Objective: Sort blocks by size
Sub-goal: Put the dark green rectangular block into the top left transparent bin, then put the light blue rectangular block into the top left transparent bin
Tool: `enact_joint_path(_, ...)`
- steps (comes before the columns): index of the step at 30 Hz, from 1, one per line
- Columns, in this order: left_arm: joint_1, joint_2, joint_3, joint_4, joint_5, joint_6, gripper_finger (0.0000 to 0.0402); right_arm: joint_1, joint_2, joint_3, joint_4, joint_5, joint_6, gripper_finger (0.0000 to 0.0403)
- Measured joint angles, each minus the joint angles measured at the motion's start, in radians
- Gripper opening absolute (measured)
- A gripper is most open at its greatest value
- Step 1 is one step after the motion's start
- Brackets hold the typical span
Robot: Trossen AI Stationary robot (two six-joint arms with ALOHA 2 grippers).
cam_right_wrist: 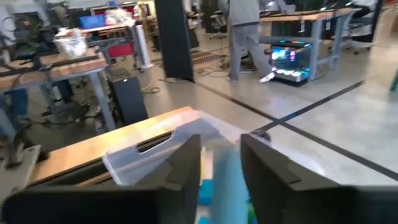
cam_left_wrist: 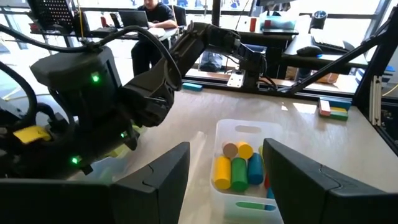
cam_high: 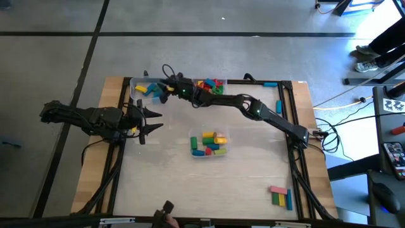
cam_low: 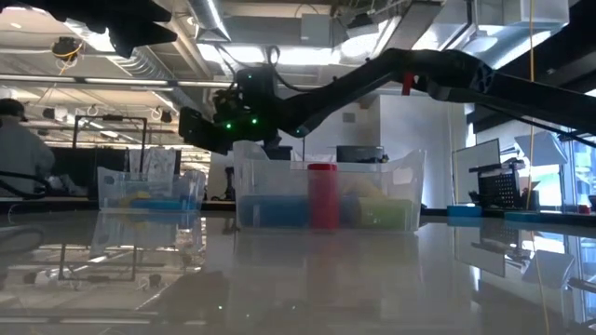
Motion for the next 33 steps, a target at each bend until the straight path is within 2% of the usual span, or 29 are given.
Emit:
enact_joint_path(6, 0.0, 0.0, 0.0, -0.001, 0.0, 0.002, 0.0198, 0.001, 0.0, 0.0, 0.004, -0.007, -0.003, 0.0194)
enact_joint_path(10, 0.0, 0.0, 0.0, 0.0, 0.0, 0.0, 0.0198, 0.0, -0.002, 0.0, 0.003, -0.006, -0.009, 0.0223)
enact_joint_path(16, 0.0, -0.002, 0.0, -0.001, 0.0, -0.013, 0.0198, 0.0, -0.084, -0.001, -0.055, 0.006, -0.031, 0.0229)
enact_joint_path(21, 0.0, -0.002, 0.0, -0.006, 0.0, -0.034, 0.0198, 0.0, -0.19, -0.001, -0.265, 0.026, -0.143, 0.0229)
enact_joint_path(28, 0.0, -0.002, 0.0, -0.008, 0.0, -0.037, 0.0198, 0.0, -0.349, 0.0, -0.508, 0.19, -0.279, 0.023)
enact_joint_path(33, 0.0, -0.001, 0.0, -0.008, 0.0, -0.037, 0.0198, 0.0, -0.445, 0.0, -0.637, 0.239, -0.334, 0.023)
